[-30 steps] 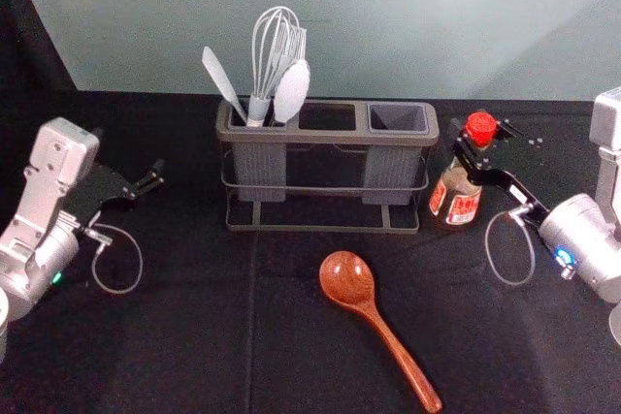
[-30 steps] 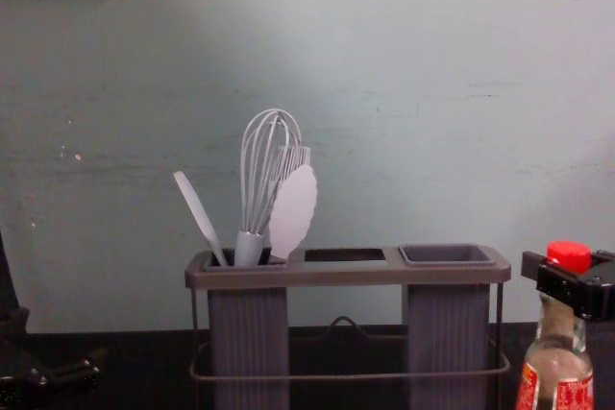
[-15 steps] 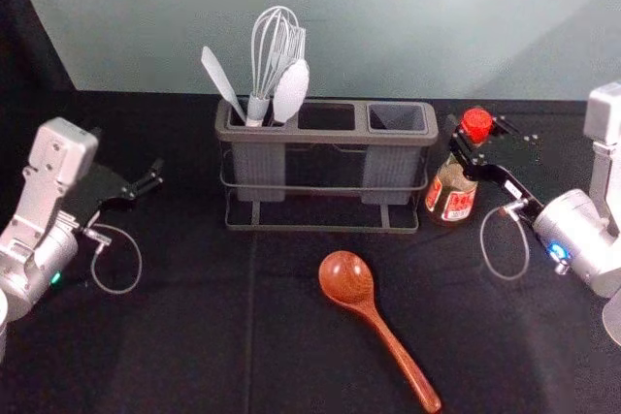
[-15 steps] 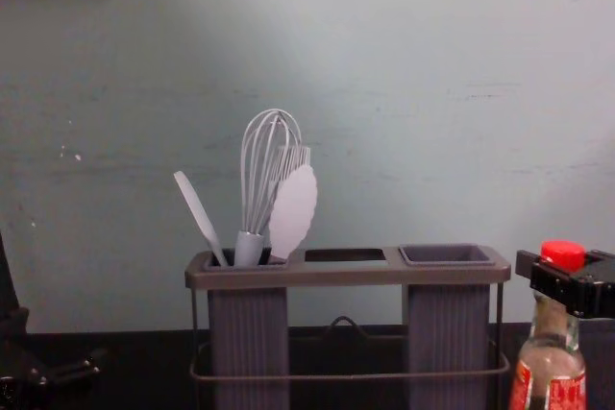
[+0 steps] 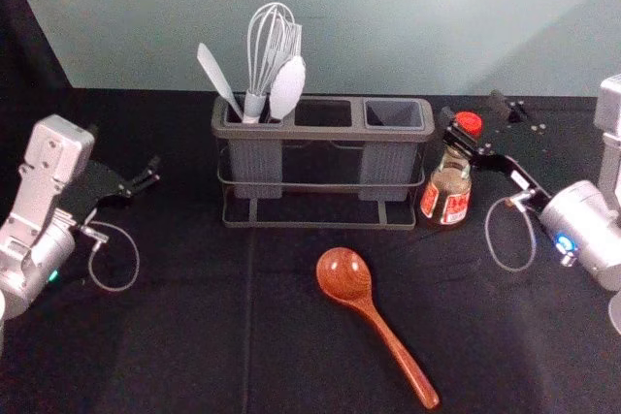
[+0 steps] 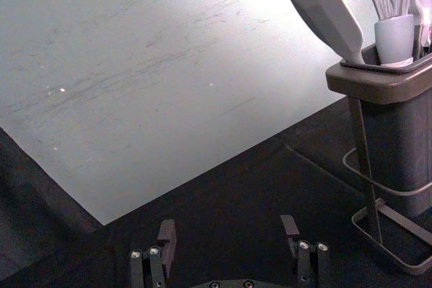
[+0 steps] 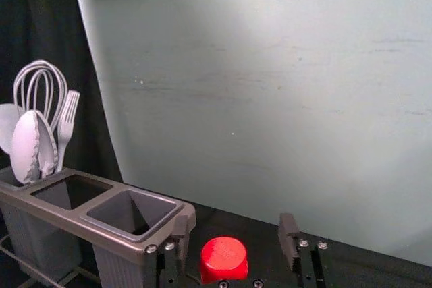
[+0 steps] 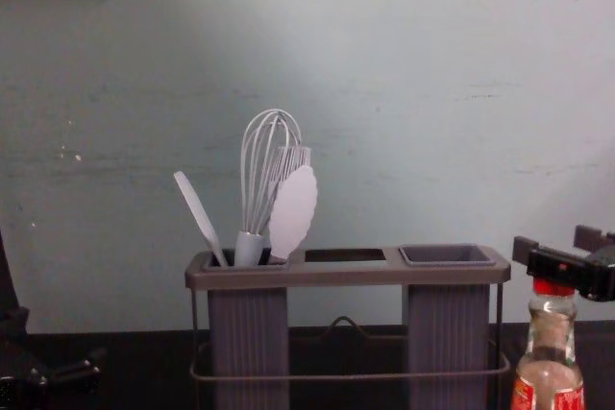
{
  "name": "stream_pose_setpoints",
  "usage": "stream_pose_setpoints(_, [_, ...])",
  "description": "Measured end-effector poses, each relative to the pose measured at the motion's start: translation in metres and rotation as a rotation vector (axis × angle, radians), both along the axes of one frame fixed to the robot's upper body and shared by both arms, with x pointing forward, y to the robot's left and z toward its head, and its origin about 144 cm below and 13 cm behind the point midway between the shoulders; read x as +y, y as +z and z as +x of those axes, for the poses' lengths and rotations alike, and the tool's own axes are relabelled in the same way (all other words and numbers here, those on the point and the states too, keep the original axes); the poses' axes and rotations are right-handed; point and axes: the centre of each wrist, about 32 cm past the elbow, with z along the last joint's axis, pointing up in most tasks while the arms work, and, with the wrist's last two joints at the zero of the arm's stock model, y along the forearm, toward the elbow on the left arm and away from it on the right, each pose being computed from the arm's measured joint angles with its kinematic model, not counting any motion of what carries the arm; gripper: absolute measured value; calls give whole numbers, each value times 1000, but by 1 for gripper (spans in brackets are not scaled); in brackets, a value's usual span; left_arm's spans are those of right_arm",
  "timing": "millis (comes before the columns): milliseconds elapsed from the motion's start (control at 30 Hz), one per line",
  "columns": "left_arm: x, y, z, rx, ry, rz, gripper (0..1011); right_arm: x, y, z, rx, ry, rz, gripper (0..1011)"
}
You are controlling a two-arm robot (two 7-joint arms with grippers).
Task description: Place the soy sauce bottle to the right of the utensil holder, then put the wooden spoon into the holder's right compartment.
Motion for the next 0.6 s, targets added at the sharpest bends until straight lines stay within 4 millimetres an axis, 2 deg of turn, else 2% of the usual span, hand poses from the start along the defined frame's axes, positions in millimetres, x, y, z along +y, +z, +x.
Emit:
stream_pose_setpoints(233, [0, 0, 0, 0, 0, 0, 1011, -3, 7, -9, -20, -6, -8, 1004])
stream_pose_setpoints(600, [0, 0, 0, 0, 0, 0, 1011, -3, 16, -43, -32, 24, -43, 1004])
